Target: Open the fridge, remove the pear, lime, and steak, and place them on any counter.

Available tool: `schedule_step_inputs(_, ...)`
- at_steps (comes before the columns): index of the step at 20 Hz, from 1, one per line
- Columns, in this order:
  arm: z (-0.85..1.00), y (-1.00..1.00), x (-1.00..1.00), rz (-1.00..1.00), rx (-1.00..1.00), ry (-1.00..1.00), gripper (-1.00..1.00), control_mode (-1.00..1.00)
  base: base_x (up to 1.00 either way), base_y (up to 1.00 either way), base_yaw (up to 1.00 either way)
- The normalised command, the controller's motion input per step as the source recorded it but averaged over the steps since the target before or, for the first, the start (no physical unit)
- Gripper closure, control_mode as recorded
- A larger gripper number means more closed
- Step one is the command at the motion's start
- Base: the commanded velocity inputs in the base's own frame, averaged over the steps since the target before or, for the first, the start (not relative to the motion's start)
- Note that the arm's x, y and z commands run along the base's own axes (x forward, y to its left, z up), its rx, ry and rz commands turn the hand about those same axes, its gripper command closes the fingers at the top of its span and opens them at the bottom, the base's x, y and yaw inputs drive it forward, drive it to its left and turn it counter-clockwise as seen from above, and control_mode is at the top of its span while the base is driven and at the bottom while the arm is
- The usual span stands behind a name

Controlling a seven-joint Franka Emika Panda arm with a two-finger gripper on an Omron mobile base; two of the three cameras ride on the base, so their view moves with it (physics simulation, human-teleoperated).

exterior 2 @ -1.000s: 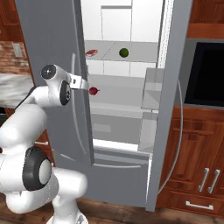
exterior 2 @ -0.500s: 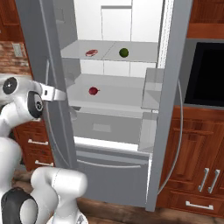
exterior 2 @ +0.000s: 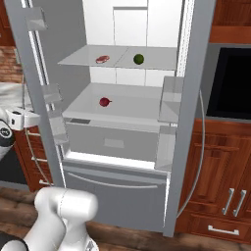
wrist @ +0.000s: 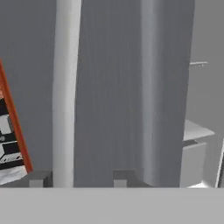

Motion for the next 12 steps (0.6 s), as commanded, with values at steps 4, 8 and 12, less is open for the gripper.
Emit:
schedule_step_inputs(4, 0.00, 0.34, -0.93, -0.19, -0.10, 0.01, -1.00, -1.00, 0.00, 0.00, 0.00)
schedule_step_inputs(8, 0.00, 0.26, -0.92, -0.16, -0.08, 0.01, -1.00, -1.00, 0.00, 0.00, 0.00)
schedule_step_inputs(12, 0.26, 0.27, -1.00, -0.20, 0.00, 0.00, -1.00, -1.00, 0.00, 0.00, 0.00)
